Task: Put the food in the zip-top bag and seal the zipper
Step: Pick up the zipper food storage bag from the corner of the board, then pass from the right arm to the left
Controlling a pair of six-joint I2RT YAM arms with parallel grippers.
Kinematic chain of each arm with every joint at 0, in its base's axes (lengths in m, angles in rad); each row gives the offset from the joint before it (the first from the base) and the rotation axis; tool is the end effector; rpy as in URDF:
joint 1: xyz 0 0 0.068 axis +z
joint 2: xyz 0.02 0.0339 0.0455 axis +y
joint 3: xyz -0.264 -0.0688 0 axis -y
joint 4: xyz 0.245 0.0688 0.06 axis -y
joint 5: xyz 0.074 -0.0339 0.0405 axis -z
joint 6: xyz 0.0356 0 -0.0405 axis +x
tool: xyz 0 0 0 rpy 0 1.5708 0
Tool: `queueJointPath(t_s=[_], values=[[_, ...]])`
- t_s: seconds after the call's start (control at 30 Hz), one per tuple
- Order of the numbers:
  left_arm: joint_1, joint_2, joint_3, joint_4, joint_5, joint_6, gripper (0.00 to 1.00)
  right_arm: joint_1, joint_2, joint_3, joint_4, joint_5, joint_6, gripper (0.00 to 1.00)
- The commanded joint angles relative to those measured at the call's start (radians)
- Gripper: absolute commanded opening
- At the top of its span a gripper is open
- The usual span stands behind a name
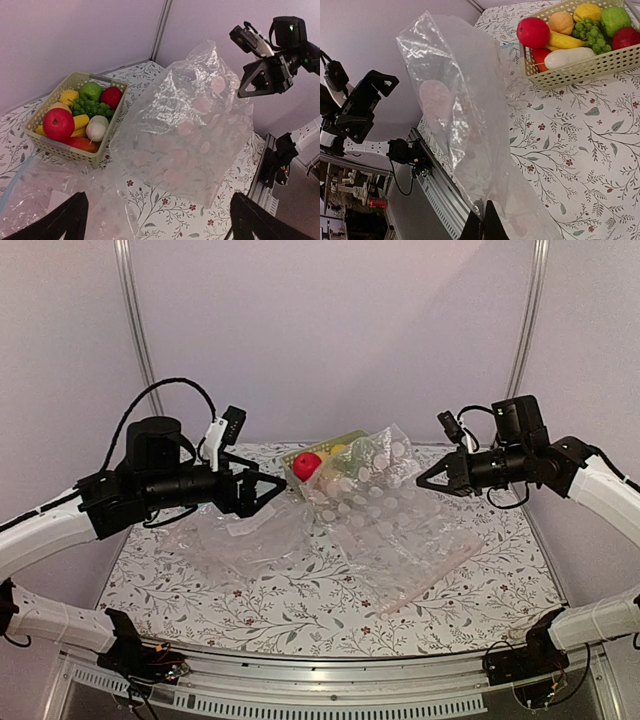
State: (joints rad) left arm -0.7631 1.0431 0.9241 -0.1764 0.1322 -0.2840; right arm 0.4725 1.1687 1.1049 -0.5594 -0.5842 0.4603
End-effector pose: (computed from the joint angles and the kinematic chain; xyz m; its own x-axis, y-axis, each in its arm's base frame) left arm 0.1717 -0.1707 0.3403 -0.4195 0.0168 -0.9076 0.6862 0.6604 -0.3049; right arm 0.2130 0.1309 0.3402 -0.8114 0.0014 -0.5845 -0.4665 0.6008 0.6491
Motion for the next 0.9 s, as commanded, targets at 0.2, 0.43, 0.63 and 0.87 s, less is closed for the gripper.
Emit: queueJointPath(t_s=[0.2, 0.43, 0.63, 0.87], values=[[-0.125, 0.180, 0.251, -0.124, 0.011, 0.152, 1.00, 0.190, 0.149, 0.257, -0.214, -0.120, -0.315, 0.00], [-0.131, 0.246, 0.324, -0.211, 0.128, 0.164, 1.00, 0.220, 0.209, 0.302, -0.238, -0.104, -0.369, 0.00], [-0.149, 0.310, 0.346, -0.255, 0.148, 0.177, 1.00, 0.236, 0.229, 0.327, -0.242, -0.120, -0.403, 0.00], [-0.167, 0.391, 0.395, -0.225, 0.088, 0.169, 0.98, 0.242, 0.256, 0.353, -0.277, -0.095, -0.439, 0.00]])
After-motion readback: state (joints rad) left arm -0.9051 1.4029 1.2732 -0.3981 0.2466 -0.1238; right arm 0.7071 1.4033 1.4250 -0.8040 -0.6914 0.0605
